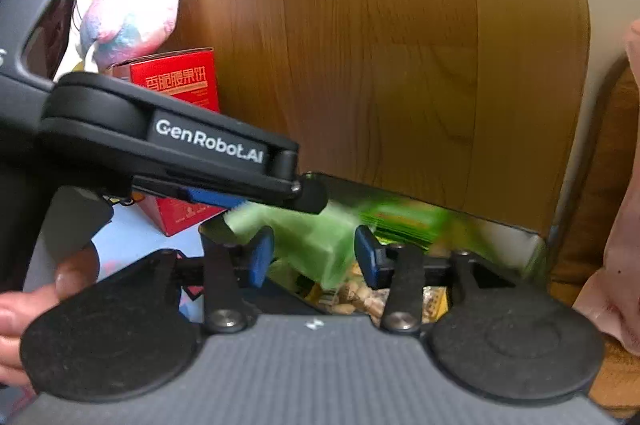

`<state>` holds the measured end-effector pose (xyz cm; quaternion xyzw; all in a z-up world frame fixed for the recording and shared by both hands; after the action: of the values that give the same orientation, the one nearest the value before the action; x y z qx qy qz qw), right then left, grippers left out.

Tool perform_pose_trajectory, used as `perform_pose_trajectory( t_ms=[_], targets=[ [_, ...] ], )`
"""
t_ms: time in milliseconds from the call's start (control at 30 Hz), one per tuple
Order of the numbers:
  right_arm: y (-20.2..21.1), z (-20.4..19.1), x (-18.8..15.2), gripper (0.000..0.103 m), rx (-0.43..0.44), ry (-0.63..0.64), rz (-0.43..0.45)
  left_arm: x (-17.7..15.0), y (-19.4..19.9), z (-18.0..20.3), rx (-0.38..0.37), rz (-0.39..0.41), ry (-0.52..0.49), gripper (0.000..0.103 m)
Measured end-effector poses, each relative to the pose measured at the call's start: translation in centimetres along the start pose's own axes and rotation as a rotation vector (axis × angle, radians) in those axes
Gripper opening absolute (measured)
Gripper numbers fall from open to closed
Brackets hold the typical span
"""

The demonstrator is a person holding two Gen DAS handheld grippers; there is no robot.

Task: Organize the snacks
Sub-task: 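Drop the green pastry block into the tin box from the left tool, then grasp the red candy packet with the left tool and lift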

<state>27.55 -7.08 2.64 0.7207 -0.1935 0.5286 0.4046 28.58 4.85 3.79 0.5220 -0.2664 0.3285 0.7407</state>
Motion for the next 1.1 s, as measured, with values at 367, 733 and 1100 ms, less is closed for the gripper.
perform_pose_trajectory(
  t_ms=[367, 733, 1100],
  targets=[
    [10.6, 3.3, -4.5, 0.054, -0.019, -0.261, 0.073, -6.3, 6.3, -0.9, -0.127, -0.037, 0.092, 0.058],
    [13.6, 3.3, -11.6, 0.055, 0.012, -0.493, -0.085, -15.0, 4.7, 2.9, -0.216, -0.232, 0.073, 0.058],
    [13.2, 3.0, -13.0, 0.032, 0.214, -0.722, -0.094, -15.2, 4.4, 0.9, -0.314, -0.261, 0.252, 0.040]
  ],
)
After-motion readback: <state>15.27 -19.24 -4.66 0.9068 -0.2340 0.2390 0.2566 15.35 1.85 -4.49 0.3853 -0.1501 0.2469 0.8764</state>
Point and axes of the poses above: each gripper's, at about its wrist camera, not at the fingertips, and y roughly against the way its jaws point, z to its right, x to its top, the point moved 5 cm from there along -y, roughly the way its jaws point, and after that the axes turned 5 degrees about x, right-handed, at the moved point
